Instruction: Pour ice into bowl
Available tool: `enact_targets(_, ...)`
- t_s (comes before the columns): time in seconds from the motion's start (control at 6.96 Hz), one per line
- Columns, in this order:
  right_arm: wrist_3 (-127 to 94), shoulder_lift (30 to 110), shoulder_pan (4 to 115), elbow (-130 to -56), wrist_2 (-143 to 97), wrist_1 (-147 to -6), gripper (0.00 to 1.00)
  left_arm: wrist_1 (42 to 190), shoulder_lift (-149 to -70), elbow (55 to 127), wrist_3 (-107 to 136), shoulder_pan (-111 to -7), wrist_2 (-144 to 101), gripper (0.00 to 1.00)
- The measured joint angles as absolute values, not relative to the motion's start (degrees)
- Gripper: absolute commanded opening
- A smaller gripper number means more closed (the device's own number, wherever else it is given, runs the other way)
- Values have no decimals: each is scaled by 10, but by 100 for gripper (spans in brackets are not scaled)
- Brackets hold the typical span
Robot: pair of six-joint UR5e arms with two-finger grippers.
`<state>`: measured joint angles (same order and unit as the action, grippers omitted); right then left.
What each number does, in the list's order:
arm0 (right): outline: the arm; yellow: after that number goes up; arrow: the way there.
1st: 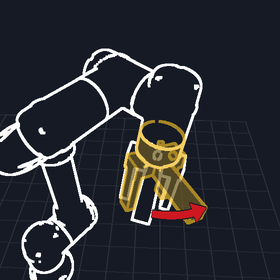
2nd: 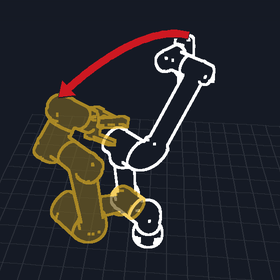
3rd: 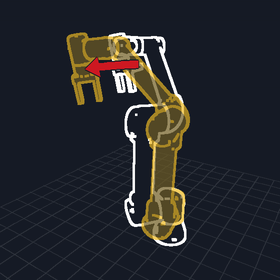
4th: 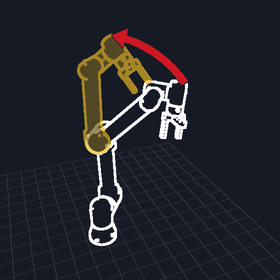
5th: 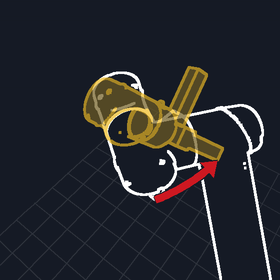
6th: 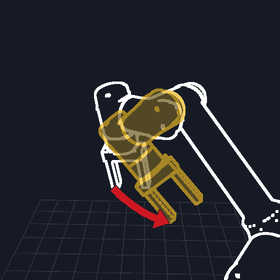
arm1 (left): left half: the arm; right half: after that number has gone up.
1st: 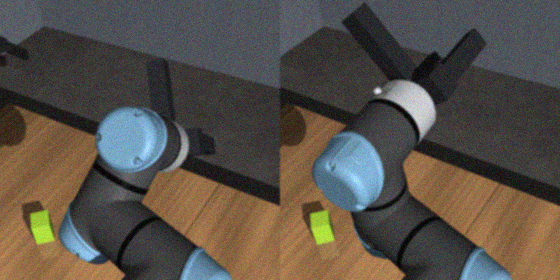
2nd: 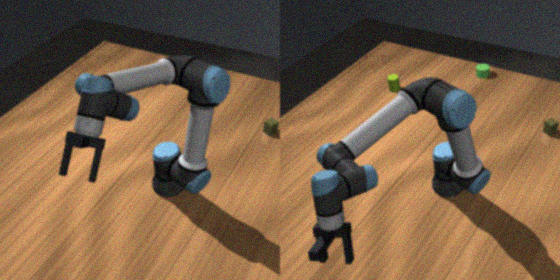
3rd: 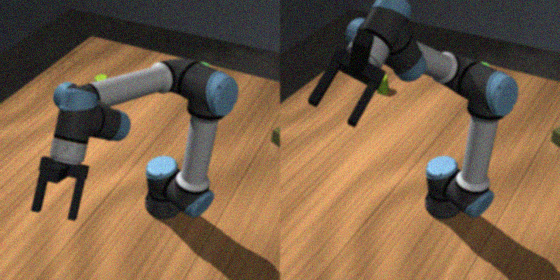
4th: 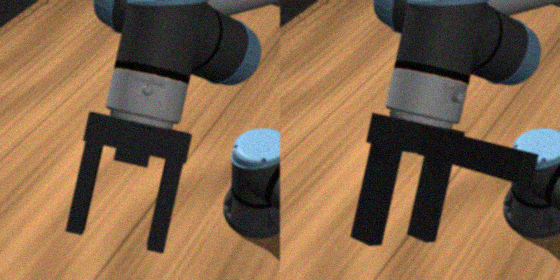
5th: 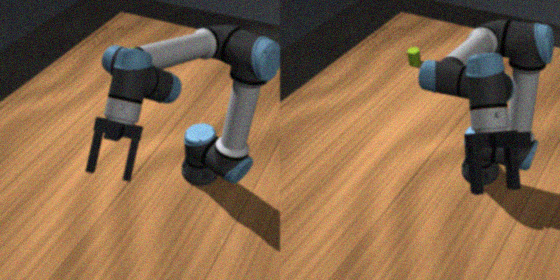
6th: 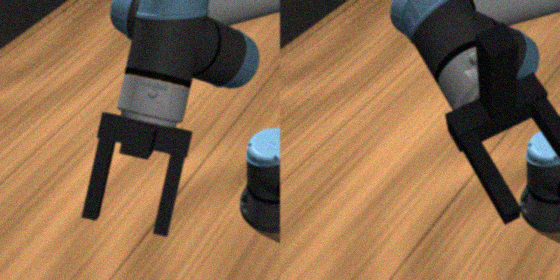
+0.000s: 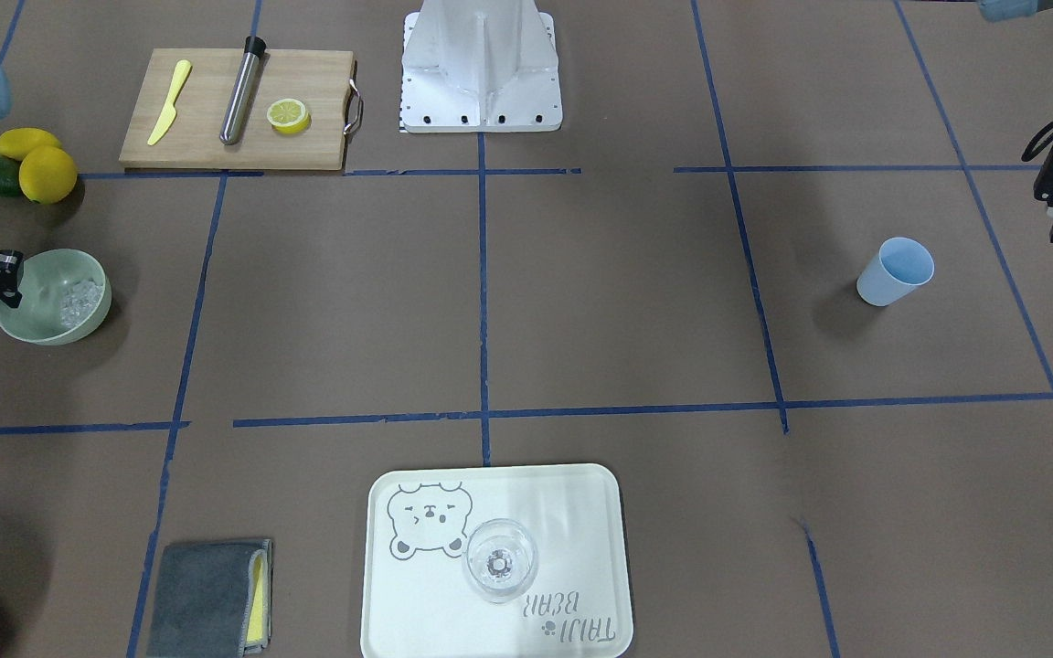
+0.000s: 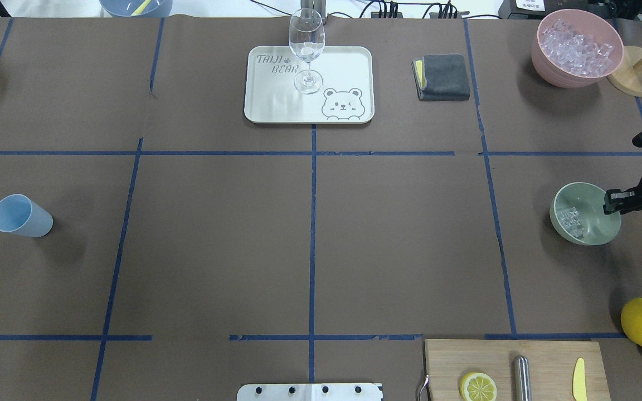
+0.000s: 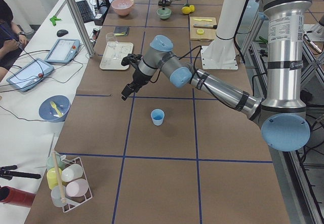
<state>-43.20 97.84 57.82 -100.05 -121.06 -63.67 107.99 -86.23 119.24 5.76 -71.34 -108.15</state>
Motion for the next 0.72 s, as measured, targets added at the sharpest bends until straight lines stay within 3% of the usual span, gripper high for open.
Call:
enact_targets(0.43,-308,979,661,-1003,-1217,-680,100,1061,-867,1190,35,-725,-1108,100)
enact_targets(0.72,-128,960,743,-1007,-1225,-768,100,965,-925,1166,-51,-769,-1126,100)
